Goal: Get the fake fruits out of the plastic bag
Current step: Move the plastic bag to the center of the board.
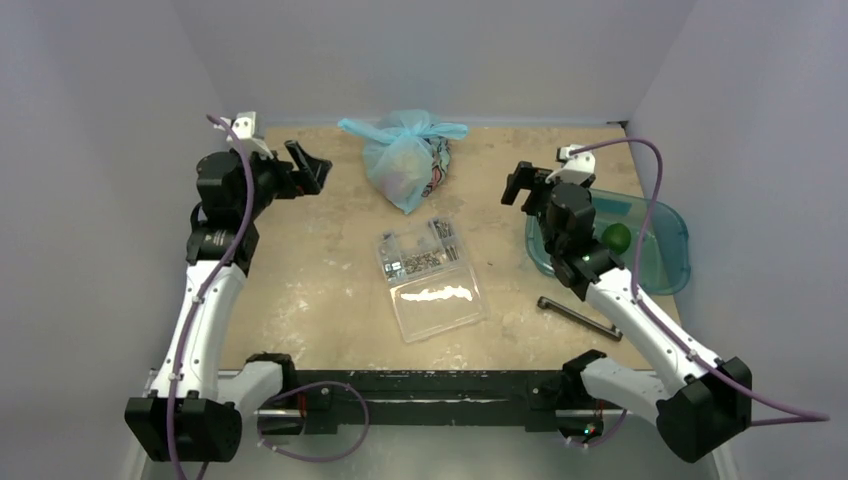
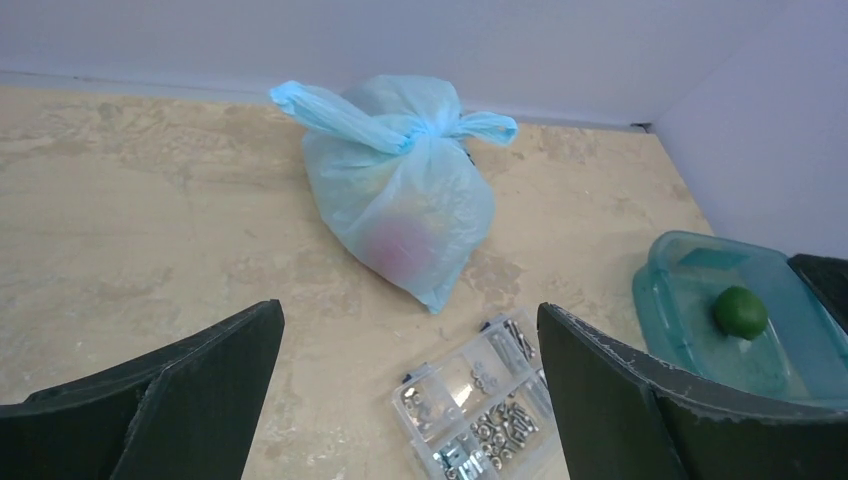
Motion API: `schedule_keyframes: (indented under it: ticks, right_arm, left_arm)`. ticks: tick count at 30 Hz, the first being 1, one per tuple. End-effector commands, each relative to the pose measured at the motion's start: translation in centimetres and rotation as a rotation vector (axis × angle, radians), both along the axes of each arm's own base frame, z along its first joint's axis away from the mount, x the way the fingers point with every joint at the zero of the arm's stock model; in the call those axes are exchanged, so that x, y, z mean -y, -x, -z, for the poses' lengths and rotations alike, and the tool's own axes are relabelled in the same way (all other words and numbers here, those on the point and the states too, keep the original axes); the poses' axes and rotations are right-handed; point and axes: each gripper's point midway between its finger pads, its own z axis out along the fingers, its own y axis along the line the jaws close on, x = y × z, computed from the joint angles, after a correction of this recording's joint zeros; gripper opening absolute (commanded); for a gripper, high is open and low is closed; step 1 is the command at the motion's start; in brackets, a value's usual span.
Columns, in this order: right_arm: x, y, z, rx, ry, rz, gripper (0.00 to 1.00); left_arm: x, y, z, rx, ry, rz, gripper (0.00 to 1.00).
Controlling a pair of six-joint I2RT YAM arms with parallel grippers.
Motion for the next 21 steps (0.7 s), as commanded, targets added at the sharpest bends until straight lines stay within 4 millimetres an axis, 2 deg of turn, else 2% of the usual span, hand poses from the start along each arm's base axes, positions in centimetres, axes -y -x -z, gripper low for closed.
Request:
schedule_keyframes:
  ticks: [1, 10, 13, 18, 21]
  right_arm:
    - [-0.8, -0.8, -3.7, 0.093, -0.099, -0.011, 0.99]
    - [-2.1, -1.8, -2.5, 0.049, -0.147, -0.036, 0.99]
    - [-3.2, -2.0, -2.1, 0.032, -0.199, -0.071, 0.99]
    - [-6.6, -2.1, -0.7, -0.001, -0.29, -0.216, 0.99]
    - [-9.2, -2.5, 0.2, -0.042, -0.308, -0.332, 0.99]
  left_arm:
    - [2.7, 0.2, -1.0, 0.047, 0.002, 0.096, 1.0]
    - [5.7, 1.1, -0.3, 0.043, -0.064, 0.167, 1.0]
    - [5.0, 0.9, -0.2, 0.032, -0.046, 0.114, 1.0]
    - [4.1, -0.4, 1.0, -0.042, 0.117, 0.118, 1.0]
    - [3.1, -1.6, 1.8, -0.094, 0.124, 0.123, 1.0]
